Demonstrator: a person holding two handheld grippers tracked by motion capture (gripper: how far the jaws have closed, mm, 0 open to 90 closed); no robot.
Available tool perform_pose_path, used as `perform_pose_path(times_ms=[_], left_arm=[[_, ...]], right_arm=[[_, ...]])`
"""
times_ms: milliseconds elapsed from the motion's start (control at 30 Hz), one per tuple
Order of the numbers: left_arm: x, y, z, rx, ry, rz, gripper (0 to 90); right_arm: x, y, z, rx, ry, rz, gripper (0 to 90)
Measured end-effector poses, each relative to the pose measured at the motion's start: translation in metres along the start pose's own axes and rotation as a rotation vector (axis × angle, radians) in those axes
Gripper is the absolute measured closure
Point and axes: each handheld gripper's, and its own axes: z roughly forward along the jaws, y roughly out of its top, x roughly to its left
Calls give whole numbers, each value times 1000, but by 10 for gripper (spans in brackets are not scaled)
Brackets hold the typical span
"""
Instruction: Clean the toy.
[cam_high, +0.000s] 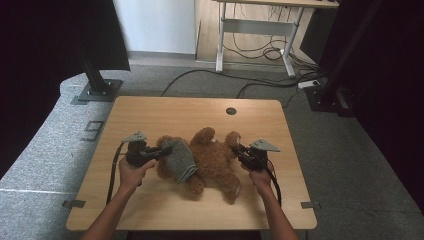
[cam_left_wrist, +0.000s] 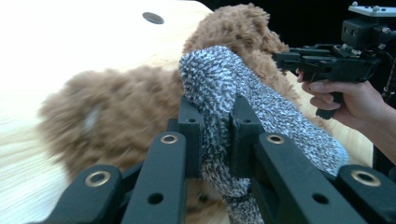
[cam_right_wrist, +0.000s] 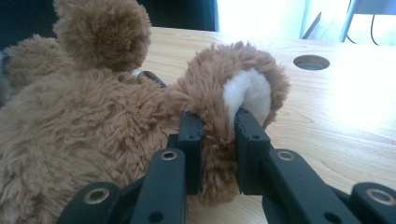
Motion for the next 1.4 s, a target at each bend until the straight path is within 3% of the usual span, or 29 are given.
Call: perform_pose_path(times_ms=[167, 433, 533, 633, 667, 700, 733, 767, 800, 833, 867, 900, 933, 1033, 1100, 1233, 1400], left_arm=[[12, -8, -13, -2, 34, -21, 780], [34, -29, -18, 35, 73, -71, 779], [42, -38, -19, 71, 100, -94, 779], [41, -40, -20, 75, 88, -97, 779], [39, -40, -20, 73, 68, -95, 779], [30, -38, -19, 56, 11, -72, 779], [30, -38, -19, 56, 11, -72, 778], [24, -37, -18, 51, -19, -58, 778], [11, -34, -12, 68, -48, -18, 778], [11, -34, -12, 68, -48, -18, 778], [0, -33, -2, 83, -93, 12, 778], [0, -33, -2, 83, -93, 12, 778], [-9, -32, 8, 95, -131, 35, 778], [-19, -29, 25, 100, -180, 45, 778], [-23, -28, 31, 106, -188, 49, 779], [-45, -25, 66, 154, -233, 90, 778], [-53, -26, 90, 217, -203, 92, 779]], right_arm=[[-1, -1, 2, 2, -8, 9, 746], [-3, -2, 5, 9, -15, 17, 742], [-4, -4, 7, 16, -21, 29, 742], [-6, -4, 8, 18, -26, 34, 742], [-6, -4, 9, 19, -25, 37, 741], [-6, -5, 9, 20, -30, 38, 741], [-6, -5, 9, 20, -30, 38, 741], [-6, -5, 10, 20, -30, 40, 741], [-7, -5, 10, 21, -29, 43, 741], [-7, -5, 10, 20, -30, 43, 741], [-6, -5, 10, 20, -30, 43, 741], [-6, -5, 10, 20, -30, 43, 741], [-6, -5, 9, 21, -29, 43, 741], [-6, -5, 9, 22, -30, 44, 741], [-7, -5, 10, 21, -29, 45, 742], [-5, -6, 11, 24, -29, 43, 742], [-5, -6, 9, 25, -32, 35, 742]])
